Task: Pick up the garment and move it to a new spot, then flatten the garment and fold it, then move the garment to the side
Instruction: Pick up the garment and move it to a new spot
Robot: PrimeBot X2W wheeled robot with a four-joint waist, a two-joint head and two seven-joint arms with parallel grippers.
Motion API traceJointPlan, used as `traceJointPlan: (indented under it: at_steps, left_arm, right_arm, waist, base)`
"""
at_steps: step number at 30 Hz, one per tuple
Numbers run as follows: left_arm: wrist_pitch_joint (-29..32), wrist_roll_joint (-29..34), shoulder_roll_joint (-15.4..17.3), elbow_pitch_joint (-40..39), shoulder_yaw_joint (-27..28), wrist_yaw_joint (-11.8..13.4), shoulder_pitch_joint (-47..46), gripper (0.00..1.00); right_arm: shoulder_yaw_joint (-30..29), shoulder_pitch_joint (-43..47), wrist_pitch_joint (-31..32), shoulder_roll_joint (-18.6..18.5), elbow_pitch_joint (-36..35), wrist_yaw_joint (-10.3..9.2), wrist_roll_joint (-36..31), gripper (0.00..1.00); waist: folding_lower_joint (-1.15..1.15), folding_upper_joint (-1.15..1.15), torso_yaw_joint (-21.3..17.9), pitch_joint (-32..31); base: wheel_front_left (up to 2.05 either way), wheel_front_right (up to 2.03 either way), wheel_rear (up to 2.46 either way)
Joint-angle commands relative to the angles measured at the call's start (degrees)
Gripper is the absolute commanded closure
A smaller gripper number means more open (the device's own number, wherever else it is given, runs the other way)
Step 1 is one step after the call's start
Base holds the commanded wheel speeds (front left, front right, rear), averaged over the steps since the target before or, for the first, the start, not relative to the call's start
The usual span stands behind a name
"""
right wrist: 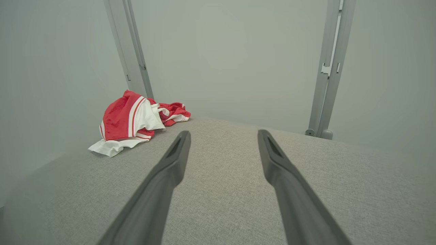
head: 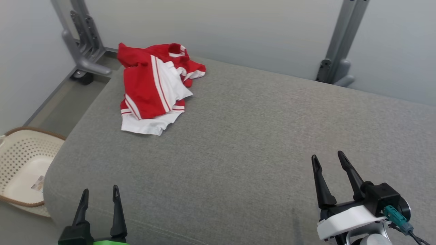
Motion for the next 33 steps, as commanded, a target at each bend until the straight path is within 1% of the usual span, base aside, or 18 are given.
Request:
traceJointPlan:
  at_steps: [1, 4, 11, 18, 25, 30, 33]
  left_arm:
    - [0.0, 0.43, 0.25, -0.33, 0.58, -0.15, 0.63, 0.0]
    - [0.0, 0.17, 0.22, -1.48, 1.4, 0.29, 1.44, 0.0]
    - [0.0, -0.27, 0.21, -2.25, 1.27, 0.69, 1.9, 0.0]
    - [0.0, 0.24, 0.2, -1.75, 0.8, -0.08, 0.59, 0.0]
    - [0.0, 1.27, 0.52, -3.11, 2.13, -0.76, -4.15, 0.0]
    - [0.0, 0.88, 2.07, -3.51, 4.07, -1.65, -11.45, 0.0]
    - [0.0, 1.13, 4.1, -2.15, 5.27, -2.45, -17.27, 0.0]
  right_arm:
    - [0.35, 0.68, -0.22, -0.17, 0.19, 0.0, 0.23, 0.0]
    - [1.27, -0.66, -0.22, -0.18, 0.64, 0.0, -0.04, 0.0]
    - [1.59, -1.04, -0.22, -0.2, 0.99, 0.0, -0.38, 0.0]
    - [0.18, 0.37, -0.22, -0.19, 0.53, 0.0, -0.41, 0.0]
    - [-0.3, -0.73, -0.22, -0.2, -0.44, 0.0, -1.62, 0.0]
    - [-0.92, -2.22, -0.22, -0.21, -1.9, 0.0, -3.41, 0.0]
    - [-1.2, -3.45, -0.22, -0.2, -3.1, 0.0, -4.73, 0.0]
  waist:
    - [0.0, 0.33, 6.41, -1.27]
    - [0.0, 0.33, 7.08, -0.57]
    - [0.0, 0.33, 7.21, -0.36]
    - [0.0, 0.33, 6.76, -0.47]
    - [0.0, 0.33, 4.12, 2.38]
    - [0.0, 0.33, 1.37, 6.4]
    - [0.0, 0.33, -0.61, 9.61]
  base:
    - [0.0, 0.0, 0.0]
    - [0.0, 0.0, 0.0]
    - [0.0, 0.0, 0.0]
    - [0.0, 0.0, 0.0]
    - [0.0, 0.0, 0.0]
    - [0.0, 0.0, 0.0]
    - [0.0, 0.0, 0.0]
